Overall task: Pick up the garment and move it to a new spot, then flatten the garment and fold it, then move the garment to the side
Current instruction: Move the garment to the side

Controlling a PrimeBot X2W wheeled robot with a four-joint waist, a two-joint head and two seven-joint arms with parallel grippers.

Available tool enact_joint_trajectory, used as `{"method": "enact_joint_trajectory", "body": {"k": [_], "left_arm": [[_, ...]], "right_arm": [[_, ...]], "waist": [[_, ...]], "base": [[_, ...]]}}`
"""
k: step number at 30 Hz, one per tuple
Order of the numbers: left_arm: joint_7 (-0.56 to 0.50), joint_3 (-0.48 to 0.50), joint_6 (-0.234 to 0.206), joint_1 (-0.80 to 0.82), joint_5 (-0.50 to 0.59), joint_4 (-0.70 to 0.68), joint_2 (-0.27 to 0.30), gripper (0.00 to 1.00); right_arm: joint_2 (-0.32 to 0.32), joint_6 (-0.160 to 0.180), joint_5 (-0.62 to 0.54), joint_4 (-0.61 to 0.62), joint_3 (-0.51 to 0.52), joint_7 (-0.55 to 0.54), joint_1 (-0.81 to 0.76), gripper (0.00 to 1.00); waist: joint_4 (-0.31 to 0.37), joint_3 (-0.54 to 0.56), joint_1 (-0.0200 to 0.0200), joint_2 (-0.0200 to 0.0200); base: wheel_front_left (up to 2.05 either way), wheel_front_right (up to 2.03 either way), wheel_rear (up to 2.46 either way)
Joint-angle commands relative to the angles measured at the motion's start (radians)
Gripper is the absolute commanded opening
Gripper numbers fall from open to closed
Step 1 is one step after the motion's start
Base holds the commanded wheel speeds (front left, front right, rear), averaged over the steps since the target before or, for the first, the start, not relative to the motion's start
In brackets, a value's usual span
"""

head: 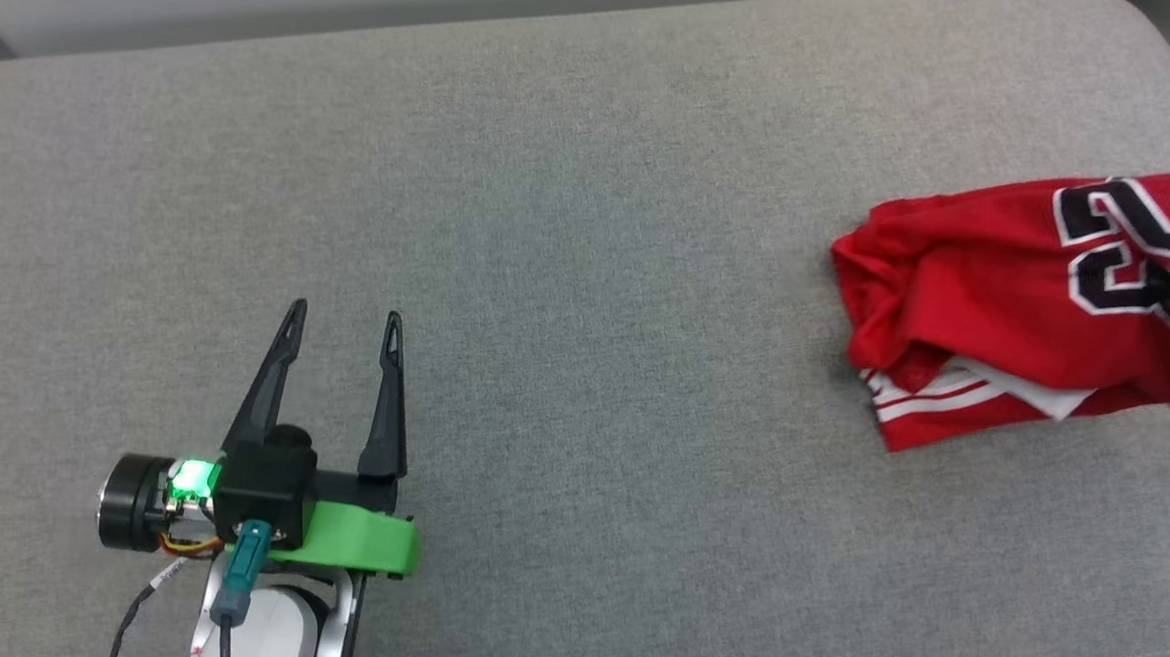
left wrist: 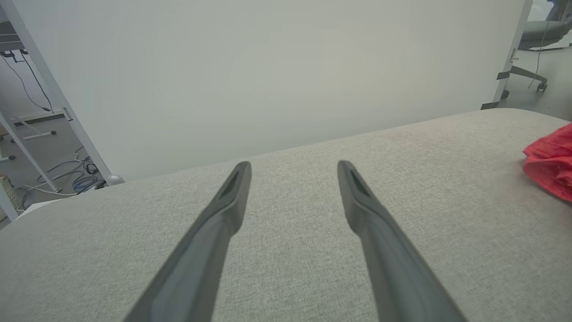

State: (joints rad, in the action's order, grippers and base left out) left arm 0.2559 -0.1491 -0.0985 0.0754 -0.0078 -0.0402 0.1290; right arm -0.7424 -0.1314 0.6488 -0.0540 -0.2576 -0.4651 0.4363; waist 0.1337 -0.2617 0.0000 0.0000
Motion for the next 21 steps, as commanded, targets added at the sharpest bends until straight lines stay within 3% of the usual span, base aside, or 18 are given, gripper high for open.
{"method": "enact_joint_trajectory", "body": {"k": [1, 11, 21], "left_arm": [[0.006, 0.002, -0.002, 0.027, 0.014, -0.008, 0.013, 1.00], [0.006, 0.001, -0.009, 0.136, 0.020, -0.066, 0.044, 1.00], [0.006, -0.026, -0.021, 0.193, 0.022, -0.099, 0.050, 1.00]], "right_arm": [[-0.019, 0.001, -0.016, -0.010, 0.012, 0.005, 0.035, 0.00], [-0.146, 0.001, -0.109, -0.174, 0.117, -0.013, 0.172, 0.00], [-0.151, 0.001, -0.183, -0.363, 0.230, 0.029, 0.263, 0.00]], "waist": [[0.004, -0.094, 0.0000, 0.0000], [-0.042, -0.267, 0.0000, 0.0000], [-0.081, -0.350, 0.0000, 0.0000]], "base": [[0.00, 0.00, 0.00], [0.00, 0.00, 0.00], [0.00, 0.00, 0.00]]}}
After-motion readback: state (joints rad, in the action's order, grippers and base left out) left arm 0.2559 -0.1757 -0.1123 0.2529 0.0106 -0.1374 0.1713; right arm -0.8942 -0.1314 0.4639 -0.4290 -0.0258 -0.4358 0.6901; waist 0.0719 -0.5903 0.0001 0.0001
